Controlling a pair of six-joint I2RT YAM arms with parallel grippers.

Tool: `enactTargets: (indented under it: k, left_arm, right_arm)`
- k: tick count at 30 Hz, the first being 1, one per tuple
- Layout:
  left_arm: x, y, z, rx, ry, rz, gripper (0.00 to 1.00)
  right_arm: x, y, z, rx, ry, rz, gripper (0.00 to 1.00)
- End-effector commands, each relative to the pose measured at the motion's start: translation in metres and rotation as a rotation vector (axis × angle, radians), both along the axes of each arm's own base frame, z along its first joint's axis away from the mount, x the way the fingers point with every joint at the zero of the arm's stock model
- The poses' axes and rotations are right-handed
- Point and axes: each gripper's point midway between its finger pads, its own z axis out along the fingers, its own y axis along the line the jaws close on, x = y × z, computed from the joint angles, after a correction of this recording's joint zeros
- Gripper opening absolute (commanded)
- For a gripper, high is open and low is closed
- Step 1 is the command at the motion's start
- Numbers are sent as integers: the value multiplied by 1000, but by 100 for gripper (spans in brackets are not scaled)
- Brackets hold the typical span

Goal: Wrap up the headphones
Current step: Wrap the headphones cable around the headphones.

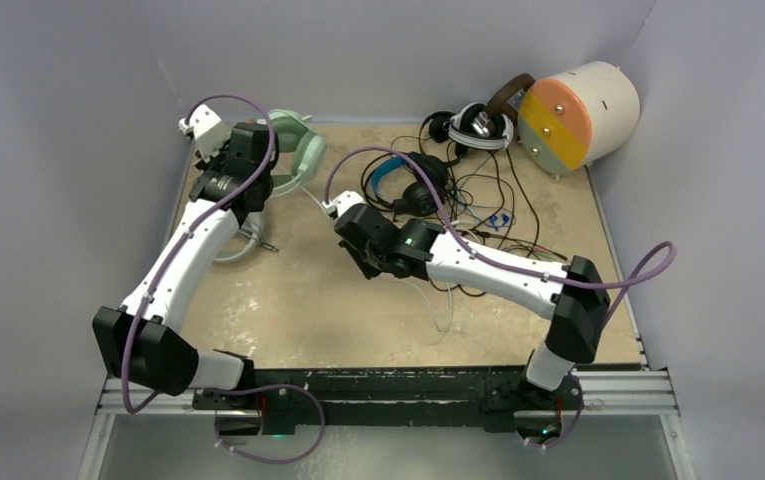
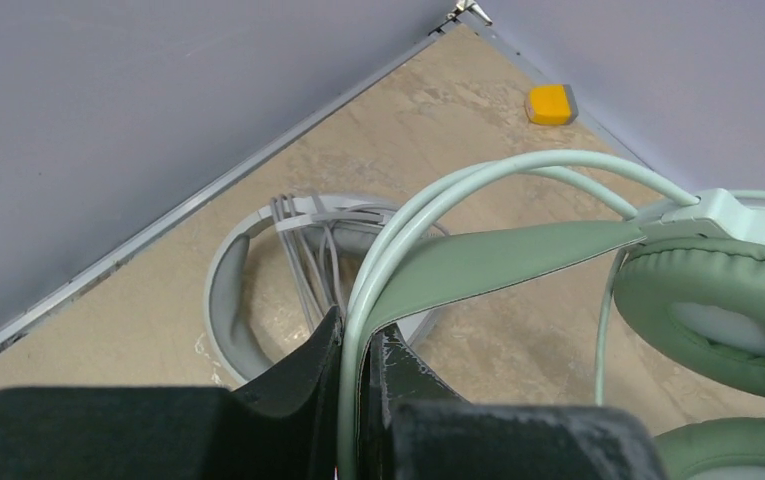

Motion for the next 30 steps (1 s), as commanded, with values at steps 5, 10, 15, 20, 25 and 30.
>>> enactTargets:
  k: [5, 10, 15, 20, 25, 30]
  left_arm:
    - [5, 4, 11, 57, -6, -18, 0]
    - [-2, 11, 7, 128, 35, -26, 0]
    - [0, 0, -13, 142, 108, -107, 0]
    - [3, -10, -22, 78, 93, -145, 0]
    - [19, -22, -22, -250, 8, -228, 0]
    - [30, -28, 0, -436, -110, -241, 0]
  right_arm:
    - [47, -62, 95, -82, -280, -142, 0]
    - [69, -93, 100, -178, -307, -249, 0]
    - [79, -75, 133, -65, -352, -191, 0]
    - [76, -50, 158, 15, -340, -65, 0]
    - [62, -55, 128, -2, -258, -51, 0]
    - [31, -49, 91, 8, -191, 90, 0]
